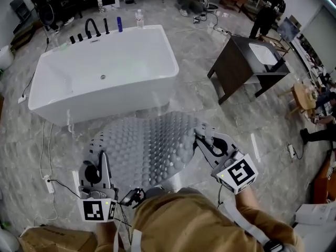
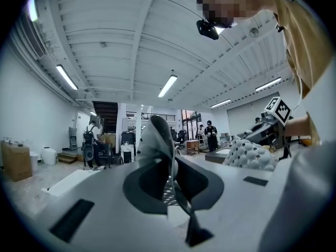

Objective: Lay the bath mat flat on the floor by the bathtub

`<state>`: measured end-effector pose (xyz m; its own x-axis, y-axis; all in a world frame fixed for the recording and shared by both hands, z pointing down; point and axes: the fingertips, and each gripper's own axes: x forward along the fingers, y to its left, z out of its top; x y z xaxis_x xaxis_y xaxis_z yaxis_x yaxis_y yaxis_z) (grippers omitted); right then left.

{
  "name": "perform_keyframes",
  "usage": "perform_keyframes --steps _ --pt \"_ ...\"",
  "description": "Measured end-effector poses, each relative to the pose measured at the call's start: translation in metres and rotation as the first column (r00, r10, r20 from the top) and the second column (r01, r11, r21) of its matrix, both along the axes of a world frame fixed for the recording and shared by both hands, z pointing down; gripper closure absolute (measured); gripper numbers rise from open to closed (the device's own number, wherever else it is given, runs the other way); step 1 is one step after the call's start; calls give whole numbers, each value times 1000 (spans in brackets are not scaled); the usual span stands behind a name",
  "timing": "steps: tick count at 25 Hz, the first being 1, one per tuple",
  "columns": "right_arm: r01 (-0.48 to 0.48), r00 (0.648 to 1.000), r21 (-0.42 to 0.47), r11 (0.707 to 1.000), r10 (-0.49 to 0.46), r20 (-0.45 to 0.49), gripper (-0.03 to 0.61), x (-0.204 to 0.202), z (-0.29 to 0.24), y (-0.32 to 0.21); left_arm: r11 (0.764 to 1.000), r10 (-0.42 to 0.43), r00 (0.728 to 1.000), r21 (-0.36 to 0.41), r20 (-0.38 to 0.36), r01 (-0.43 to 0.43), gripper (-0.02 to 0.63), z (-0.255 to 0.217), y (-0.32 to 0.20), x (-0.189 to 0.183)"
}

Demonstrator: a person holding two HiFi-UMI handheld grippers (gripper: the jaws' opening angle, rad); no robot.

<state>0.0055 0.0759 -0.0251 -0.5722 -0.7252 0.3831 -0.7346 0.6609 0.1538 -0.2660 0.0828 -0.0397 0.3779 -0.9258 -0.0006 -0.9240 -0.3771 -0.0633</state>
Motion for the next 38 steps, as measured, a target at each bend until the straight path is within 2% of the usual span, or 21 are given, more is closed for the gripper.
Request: perform_keyframes --steps 11,17,23,31,38 --pt "-15 1000 37 999 15 8 538 11 -13 -8 999 -2 1000 49 19 1 578 -16 -6 6" --pt "30 999 63 998 -31 25 537 20 -18 -25 997 -53 998 61 44 50 578 -23 -6 14" --pt "93 995 51 994 -94 22 537 35 -10 -48 993 -108 991 44 73 105 578 -20 -19 30" --pt "162 986 44 986 -160 -40 538 60 43 -103 984 -179 978 7 111 179 577 32 -71 52" --pt "230 968 45 972 -224 -114 537 53 109 -152 981 -187 975 -27 118 192 577 98 -118 51"
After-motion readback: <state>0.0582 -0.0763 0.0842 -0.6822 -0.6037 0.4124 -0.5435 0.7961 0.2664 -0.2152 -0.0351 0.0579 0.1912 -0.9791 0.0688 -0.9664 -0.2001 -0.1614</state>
